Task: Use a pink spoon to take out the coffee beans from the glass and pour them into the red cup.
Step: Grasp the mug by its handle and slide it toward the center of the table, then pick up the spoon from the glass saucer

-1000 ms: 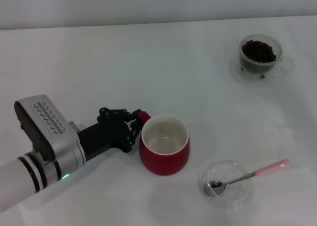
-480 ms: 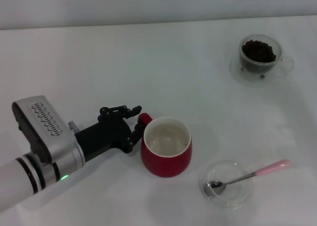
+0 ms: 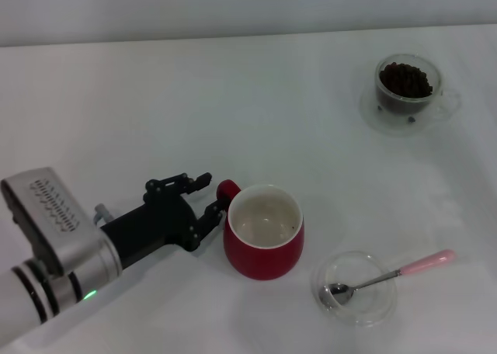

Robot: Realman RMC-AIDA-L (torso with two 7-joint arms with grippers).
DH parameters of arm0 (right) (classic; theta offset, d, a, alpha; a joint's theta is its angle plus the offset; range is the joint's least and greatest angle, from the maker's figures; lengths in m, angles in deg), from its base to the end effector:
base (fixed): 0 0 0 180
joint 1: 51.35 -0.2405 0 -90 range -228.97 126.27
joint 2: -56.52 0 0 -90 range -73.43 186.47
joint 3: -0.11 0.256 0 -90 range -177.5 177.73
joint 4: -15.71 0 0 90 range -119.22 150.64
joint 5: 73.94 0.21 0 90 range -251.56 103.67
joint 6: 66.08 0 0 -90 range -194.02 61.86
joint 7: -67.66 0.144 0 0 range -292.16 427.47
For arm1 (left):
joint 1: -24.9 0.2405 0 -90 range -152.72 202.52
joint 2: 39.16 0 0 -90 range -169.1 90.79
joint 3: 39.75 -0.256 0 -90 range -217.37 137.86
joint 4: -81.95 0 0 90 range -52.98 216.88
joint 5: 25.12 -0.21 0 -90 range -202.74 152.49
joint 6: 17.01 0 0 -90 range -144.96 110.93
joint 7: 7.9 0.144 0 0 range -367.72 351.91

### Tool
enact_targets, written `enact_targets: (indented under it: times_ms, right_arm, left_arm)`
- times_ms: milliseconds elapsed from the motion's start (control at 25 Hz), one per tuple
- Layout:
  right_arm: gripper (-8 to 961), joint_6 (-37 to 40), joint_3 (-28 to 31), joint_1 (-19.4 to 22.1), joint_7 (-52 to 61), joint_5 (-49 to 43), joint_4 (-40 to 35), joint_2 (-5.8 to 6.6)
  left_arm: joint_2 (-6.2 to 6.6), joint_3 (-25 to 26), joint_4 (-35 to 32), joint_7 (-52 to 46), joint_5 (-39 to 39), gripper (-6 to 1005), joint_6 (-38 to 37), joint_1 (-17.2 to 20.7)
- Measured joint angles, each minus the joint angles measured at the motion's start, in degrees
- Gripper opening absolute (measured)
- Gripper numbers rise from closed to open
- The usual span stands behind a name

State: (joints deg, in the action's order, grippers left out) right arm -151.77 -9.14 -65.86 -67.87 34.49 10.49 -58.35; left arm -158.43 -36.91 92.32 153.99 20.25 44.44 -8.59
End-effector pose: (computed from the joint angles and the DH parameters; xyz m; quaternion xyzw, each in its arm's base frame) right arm 0.3954 0.2521 0.0807 -0.5798 0.3145 0.4476 0.6038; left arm -0.2665 0.2923 -0.1269 -0.9305 -0.1017 -0.2290 0.2672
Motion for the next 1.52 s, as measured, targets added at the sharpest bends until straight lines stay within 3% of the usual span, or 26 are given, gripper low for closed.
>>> enact_targets:
  times_ms: [560,760,1080,1520]
  right_arm:
    - [809,0.9,-0.8,0.4,0.0,-0.6,-0.1,0.01]
    - [808,1.9,-2.1,1.7,1.2,-1.4,-0.6,0.12]
    - [802,1.4,-3.9,6.7,8.6,-4.4,-1.5,0.27]
    - [793,-2.6,-5.8,15.0,23.9,-11.1,-2.9,0.10]
  left_arm:
    - [0.02,0.0,-3.6,0.1,0.4,408,11.7,9.0]
    - [0.11,0.1,-6.8,0.1,5.9,409,17.6,13.3]
    - [0.10,0.1,-10.0,0.1,15.9,406,24.5,17.3]
    - [0.14,0.1,-9.9,-0.7,28.4,406,25.8,19.0]
